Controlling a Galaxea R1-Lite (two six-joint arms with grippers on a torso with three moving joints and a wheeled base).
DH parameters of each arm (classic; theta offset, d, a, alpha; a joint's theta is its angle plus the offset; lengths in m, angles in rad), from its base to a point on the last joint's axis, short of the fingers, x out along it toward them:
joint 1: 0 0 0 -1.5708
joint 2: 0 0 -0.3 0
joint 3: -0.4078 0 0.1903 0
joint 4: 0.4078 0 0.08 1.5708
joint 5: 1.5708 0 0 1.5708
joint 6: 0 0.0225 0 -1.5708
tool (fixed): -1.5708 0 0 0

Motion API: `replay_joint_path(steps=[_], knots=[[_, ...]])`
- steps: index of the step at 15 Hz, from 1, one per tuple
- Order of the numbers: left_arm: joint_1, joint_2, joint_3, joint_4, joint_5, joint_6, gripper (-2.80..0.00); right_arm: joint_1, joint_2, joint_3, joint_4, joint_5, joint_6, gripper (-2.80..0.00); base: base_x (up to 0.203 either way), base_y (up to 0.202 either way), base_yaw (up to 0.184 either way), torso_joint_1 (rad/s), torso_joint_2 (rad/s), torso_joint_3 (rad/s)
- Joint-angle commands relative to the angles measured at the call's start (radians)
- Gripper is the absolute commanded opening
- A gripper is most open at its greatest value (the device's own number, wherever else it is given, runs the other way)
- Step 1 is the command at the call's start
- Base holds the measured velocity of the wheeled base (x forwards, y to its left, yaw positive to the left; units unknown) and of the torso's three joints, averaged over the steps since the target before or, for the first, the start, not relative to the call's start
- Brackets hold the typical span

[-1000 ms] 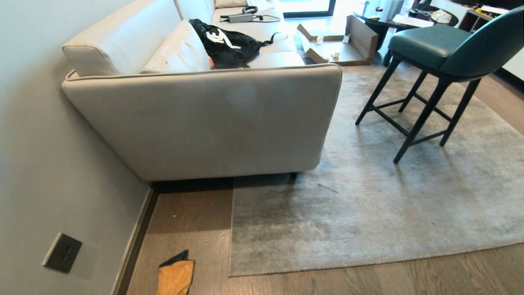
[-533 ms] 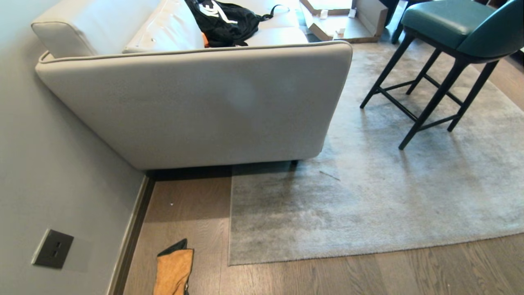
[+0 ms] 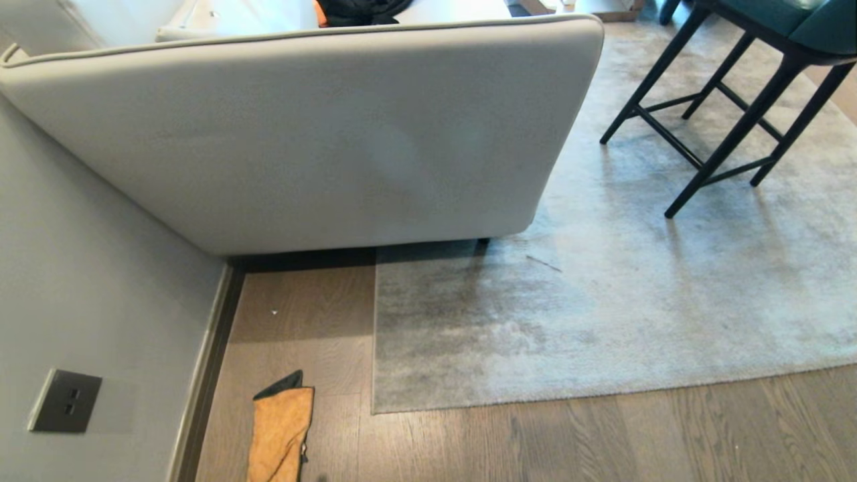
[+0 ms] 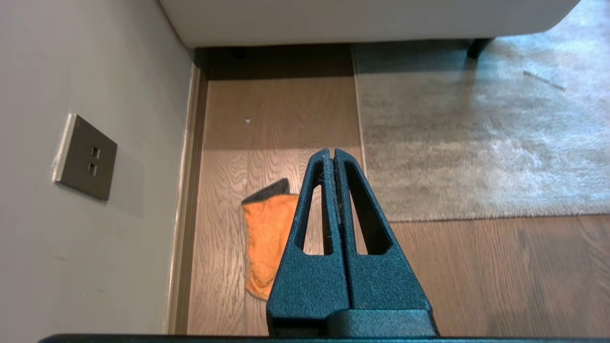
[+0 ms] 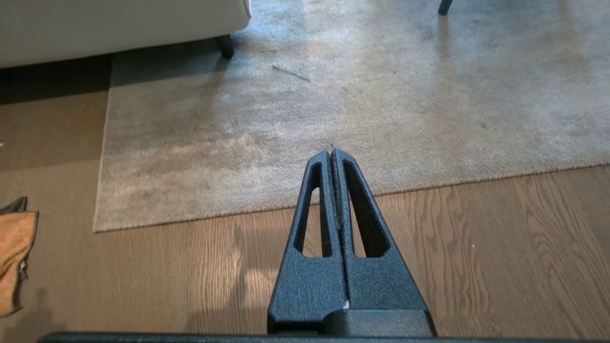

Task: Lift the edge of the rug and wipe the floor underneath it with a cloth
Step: Pick up the rag

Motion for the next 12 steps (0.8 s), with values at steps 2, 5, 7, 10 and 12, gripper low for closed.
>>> replay_joint_path(steps=[2,5,7,10,12], knots=[[0.000,0.000,0.000,0.000,0.000,-0.001,-2.80,0.000,0.000,0.000,0.000,0.000,0.000,-2.80,0.000,0.000,0.000,0.003,0.01,-0.197],[0.000,0.000,0.000,0.000,0.002,-0.002,-2.80,0.000,0.000,0.000,0.000,0.000,0.000,-2.80,0.000,0.000,0.000,0.003,0.00,-0.196],[0.000,0.000,0.000,0.000,0.000,0.001,-2.80,0.000,0.000,0.000,0.000,0.000,0.000,-2.80,0.000,0.000,0.000,0.002,0.00,-0.188],[0.000,0.000,0.000,0.000,0.000,-0.004,-2.80,0.000,0.000,0.000,0.000,0.000,0.000,-2.80,0.000,0.000,0.000,0.004,0.00,-0.198],[0.000,0.000,0.000,0.000,0.002,-0.002,-2.80,0.000,0.000,0.000,0.000,0.000,0.000,-2.80,0.000,0.000,0.000,-0.002,0.00,-0.199]])
